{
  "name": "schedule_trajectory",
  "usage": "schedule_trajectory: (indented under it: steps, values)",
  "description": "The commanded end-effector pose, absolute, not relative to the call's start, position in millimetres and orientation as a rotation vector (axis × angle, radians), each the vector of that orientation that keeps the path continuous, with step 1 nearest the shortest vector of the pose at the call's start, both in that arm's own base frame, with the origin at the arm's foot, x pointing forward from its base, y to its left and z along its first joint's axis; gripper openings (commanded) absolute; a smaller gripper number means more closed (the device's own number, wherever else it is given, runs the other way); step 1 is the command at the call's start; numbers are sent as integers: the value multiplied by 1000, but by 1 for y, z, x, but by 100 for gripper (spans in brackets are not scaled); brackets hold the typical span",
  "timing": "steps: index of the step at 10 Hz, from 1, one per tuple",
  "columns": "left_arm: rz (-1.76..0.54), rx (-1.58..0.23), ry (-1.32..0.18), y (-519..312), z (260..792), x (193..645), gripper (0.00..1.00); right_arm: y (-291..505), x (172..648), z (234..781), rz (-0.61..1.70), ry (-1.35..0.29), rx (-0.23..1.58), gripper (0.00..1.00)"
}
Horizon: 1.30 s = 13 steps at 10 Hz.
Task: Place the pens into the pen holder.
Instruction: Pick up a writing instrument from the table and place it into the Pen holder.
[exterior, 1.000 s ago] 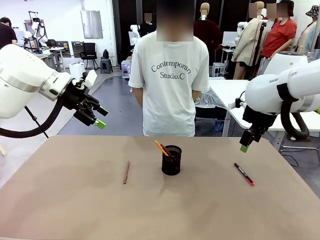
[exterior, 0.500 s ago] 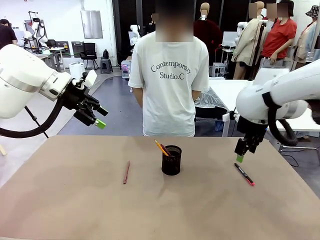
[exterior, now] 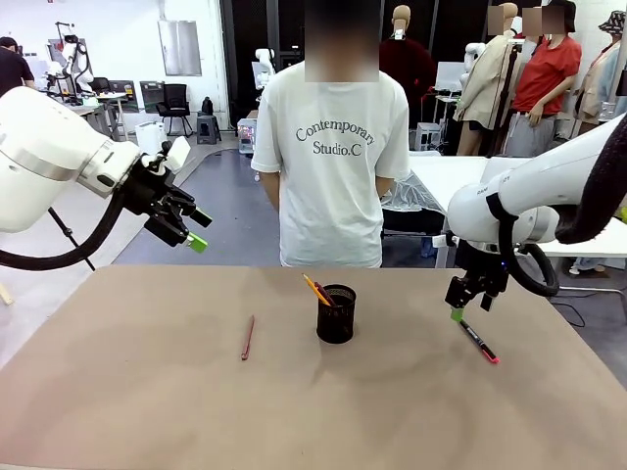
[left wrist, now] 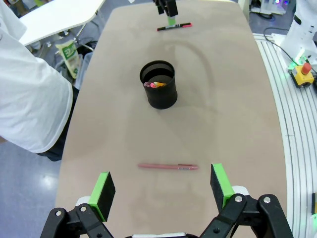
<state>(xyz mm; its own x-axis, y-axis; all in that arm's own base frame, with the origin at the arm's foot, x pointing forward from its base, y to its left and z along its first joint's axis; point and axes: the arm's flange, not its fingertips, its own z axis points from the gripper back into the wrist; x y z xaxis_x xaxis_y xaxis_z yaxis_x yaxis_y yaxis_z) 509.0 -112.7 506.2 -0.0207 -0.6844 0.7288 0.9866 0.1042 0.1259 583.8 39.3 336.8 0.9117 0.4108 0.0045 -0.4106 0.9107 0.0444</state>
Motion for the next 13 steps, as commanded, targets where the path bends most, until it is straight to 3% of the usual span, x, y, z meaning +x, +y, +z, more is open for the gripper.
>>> schedule_trajectory:
  steps: [1, 13]
  values:
    - [-1417, -500, -746, -112, 510, 509, 100, 44, 582, 340, 389, -19, 30, 100]
    - [-1417, -500, -746, -112, 510, 509, 100, 48, 583, 295, 339, -37, 8, 100]
